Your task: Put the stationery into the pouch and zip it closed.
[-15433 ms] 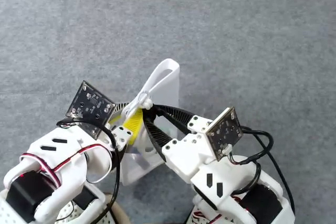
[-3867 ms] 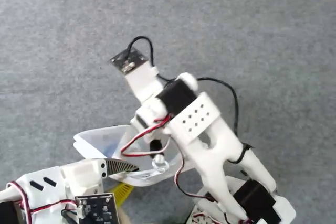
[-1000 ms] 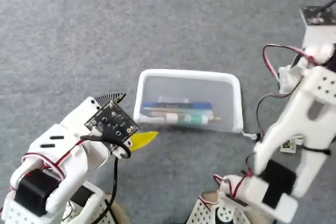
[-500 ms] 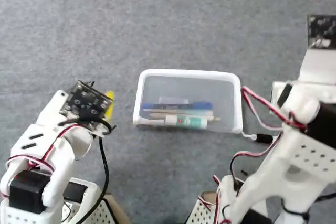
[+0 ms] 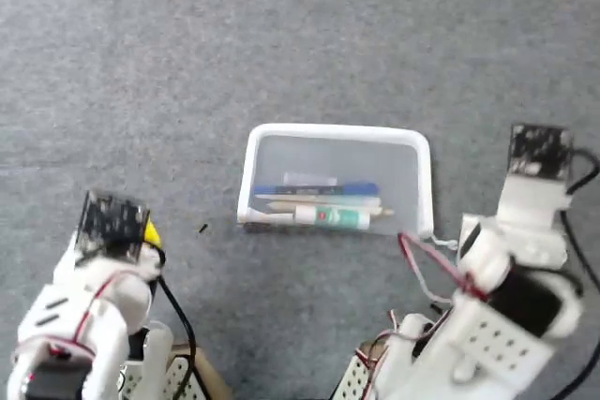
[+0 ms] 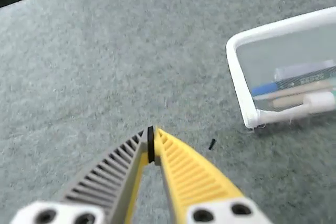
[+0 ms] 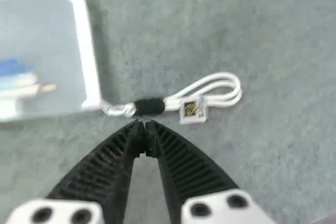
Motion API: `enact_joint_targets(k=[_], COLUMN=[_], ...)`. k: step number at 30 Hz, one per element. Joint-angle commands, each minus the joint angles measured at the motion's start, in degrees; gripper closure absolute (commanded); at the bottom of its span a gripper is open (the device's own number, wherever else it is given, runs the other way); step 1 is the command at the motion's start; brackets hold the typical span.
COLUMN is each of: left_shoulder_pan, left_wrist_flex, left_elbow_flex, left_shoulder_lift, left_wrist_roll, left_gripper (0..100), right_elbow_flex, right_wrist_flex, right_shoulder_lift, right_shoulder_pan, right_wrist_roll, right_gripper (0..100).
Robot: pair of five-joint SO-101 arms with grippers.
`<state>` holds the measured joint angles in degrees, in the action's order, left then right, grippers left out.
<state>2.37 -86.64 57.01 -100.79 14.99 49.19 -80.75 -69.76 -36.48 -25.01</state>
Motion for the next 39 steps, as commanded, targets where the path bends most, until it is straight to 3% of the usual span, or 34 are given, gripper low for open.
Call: enact_joint_targets(k=[1, 9, 27, 39], left_shoulder_pan=[1.01, 17.01, 17.36, 17.8], left_wrist_flex=[0.44, 10.37, 13.1, 13.54], left_elbow_flex=[6.02, 17.71, 39.52, 40.31], left_shoulder_lift=[-3.34, -0.97, -3.69, -3.52], left_wrist_roll=[2.02, -0.44, -0.7, -0.88], left_gripper=[96, 96, 96, 96], right_elbow_flex=[11.65, 27.56, 47.34, 47.34], right_wrist_flex=[6.86, 6.77, 7.47, 5.71], right_shoulder_lift=[-10.86, -21.32, -37.76, -38.11], right_shoulder_pan=[-1.67, -1.67, -1.41, -1.58], right_wrist_roll=[-1.67, -1.49, -1.49, -1.49], right_gripper=[98.5, 98.5, 98.4, 98.5])
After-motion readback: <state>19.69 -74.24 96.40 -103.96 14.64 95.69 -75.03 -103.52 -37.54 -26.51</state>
